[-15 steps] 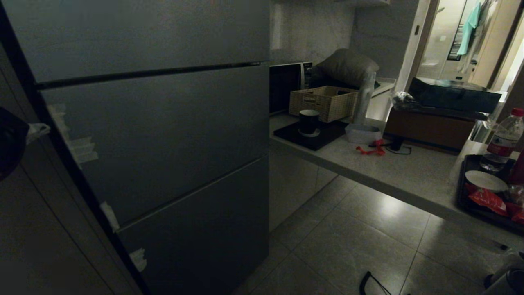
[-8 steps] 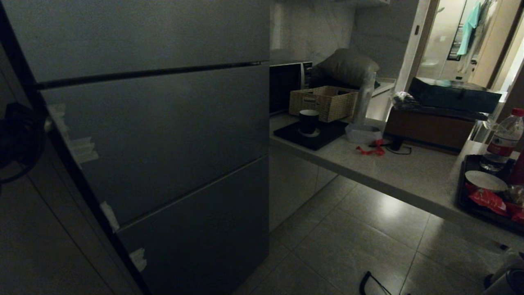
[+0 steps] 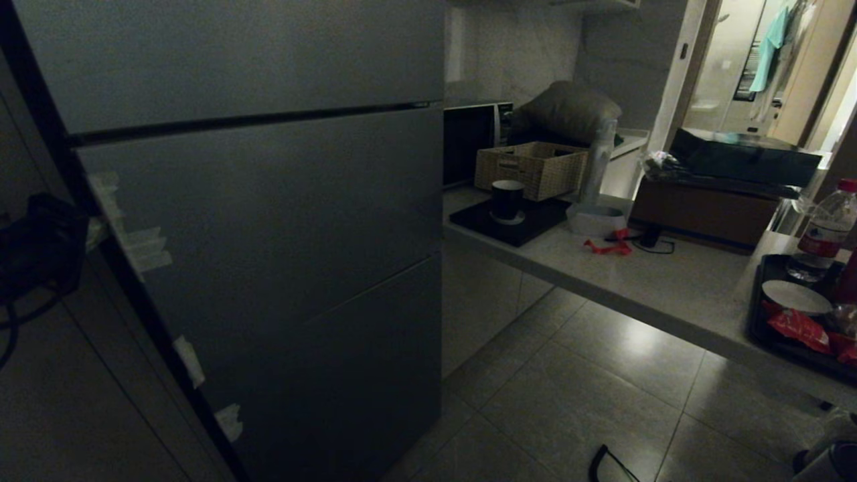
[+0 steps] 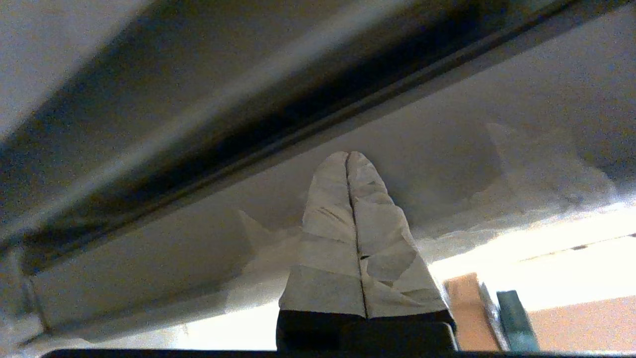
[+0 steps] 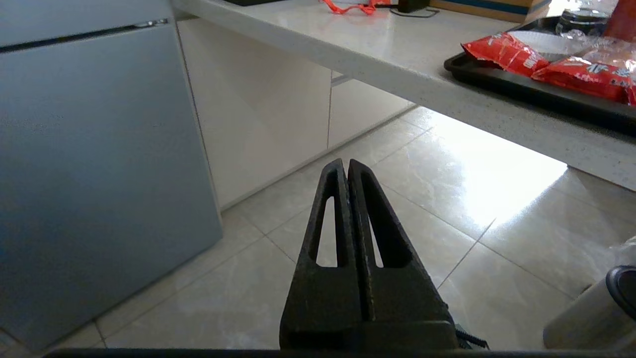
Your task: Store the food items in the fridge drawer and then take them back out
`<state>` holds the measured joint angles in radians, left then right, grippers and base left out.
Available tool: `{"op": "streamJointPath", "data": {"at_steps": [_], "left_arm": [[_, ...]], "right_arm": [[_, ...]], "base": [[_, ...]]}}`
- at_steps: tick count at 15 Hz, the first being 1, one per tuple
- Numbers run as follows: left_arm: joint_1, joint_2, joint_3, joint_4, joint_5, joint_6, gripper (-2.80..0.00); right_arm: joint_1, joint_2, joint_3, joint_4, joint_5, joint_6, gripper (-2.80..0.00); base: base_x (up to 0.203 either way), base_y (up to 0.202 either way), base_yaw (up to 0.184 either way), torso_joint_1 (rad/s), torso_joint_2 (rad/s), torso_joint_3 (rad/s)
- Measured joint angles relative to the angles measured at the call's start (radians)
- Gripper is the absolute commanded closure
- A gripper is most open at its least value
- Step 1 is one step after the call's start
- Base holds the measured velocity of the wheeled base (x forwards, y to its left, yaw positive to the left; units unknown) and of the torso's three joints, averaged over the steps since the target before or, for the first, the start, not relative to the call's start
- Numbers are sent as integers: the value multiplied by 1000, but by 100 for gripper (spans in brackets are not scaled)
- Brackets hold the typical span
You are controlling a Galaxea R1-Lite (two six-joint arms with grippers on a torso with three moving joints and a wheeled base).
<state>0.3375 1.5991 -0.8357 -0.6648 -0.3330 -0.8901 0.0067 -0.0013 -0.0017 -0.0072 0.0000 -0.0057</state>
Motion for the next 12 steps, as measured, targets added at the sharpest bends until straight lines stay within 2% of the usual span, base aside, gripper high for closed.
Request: {"op": "streamJointPath", "data": {"at_steps": [3,7,12], "left_arm": [[-6,-13,21,-8,-19,-22,0],[-22,-94,107,-10,-45,-23,0],[-143,-362,301,12,-66,-22,0]], "right_arm": [[0,0,0,0,0,0,0],[1,0,0,0,-1,0,0],[0,0,0,0,0,0,0]], "base": [[0,0,0,0,0,0],[0,0,0,0,0,0],[0,0,0,0,0,0]]}}
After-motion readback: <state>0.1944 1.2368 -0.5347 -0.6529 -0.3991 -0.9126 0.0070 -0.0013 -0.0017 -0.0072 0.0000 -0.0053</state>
